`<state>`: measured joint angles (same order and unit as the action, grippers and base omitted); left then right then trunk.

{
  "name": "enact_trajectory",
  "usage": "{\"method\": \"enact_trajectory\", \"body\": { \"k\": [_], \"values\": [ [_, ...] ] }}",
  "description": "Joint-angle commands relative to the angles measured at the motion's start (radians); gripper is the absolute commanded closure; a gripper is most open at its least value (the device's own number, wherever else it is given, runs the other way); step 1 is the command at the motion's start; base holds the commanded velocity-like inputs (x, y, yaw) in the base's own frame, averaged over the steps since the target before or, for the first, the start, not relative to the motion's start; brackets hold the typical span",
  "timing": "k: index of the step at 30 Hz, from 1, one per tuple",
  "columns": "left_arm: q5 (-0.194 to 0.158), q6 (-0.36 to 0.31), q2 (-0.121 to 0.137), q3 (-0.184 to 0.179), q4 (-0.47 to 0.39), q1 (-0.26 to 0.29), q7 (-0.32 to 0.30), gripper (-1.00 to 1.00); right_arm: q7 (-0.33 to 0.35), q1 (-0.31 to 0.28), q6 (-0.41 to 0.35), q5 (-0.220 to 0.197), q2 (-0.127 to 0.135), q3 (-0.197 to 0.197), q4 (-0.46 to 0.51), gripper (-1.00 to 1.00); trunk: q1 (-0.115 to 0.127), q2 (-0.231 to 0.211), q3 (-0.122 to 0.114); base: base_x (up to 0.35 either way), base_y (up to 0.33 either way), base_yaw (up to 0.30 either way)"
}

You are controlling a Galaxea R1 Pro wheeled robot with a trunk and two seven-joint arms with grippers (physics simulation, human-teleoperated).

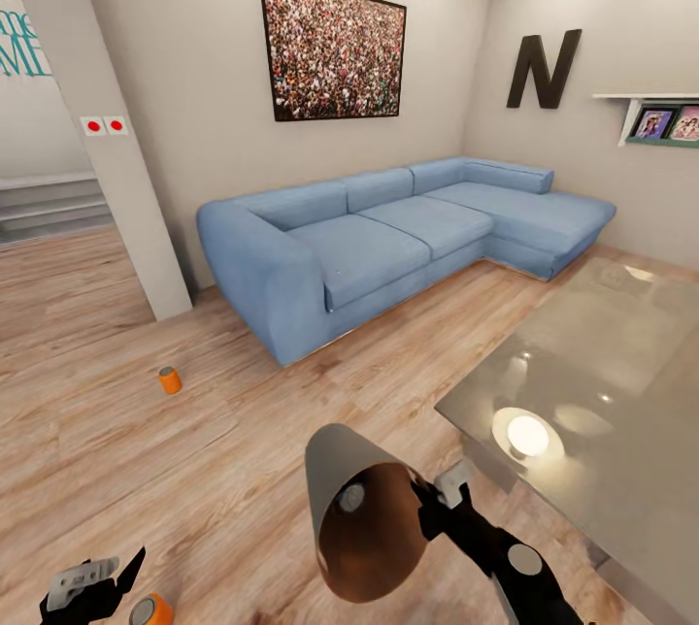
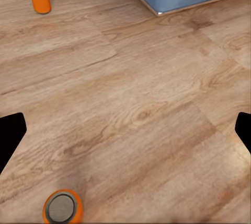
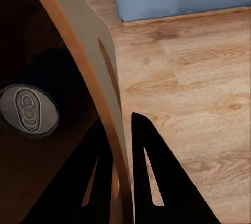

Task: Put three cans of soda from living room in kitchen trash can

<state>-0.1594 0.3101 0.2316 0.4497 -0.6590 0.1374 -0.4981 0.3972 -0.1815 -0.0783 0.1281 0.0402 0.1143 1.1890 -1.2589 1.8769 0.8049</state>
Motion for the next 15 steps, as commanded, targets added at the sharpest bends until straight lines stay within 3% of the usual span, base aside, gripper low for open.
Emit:
{"method": "enact_trajectory", "body": {
  "k": [1,12,14,15],
  "values": [
    [0.0,0.0,0.0,0.0,0.001,0.0,0.0,-1.0,0.011,-0.002,-0.003,-0.011,-0.001,-0.002,0.007,1.0,0.0,0.0,0.0,0.0,0.0,0.0],
    [0.0,0.0,0.0,0.0,0.002,0.0,0.0,-1.0,0.023,-0.032,-0.09,-0.01,-0.006,-0.009,0.094,1.0,0.0,0.0,0.0,0.0,0.0,0.0],
    [0.0,0.0,0.0,0.0,0.002,-0.001,0.0,-1.0,0.022,-0.038,-0.093,-0.011,-0.007,-0.027,0.099,1.0,0.0,0.0,0.0,0.0,0.0,0.0],
    [0.0,0.001,0.0,0.0,0.002,0.0,0.0,-1.0,0.021,-0.042,-0.09,-0.011,-0.009,-0.062,0.108,1.0,0.0,0.0,0.0,0.0,0.0,0.0]
  ]
}}
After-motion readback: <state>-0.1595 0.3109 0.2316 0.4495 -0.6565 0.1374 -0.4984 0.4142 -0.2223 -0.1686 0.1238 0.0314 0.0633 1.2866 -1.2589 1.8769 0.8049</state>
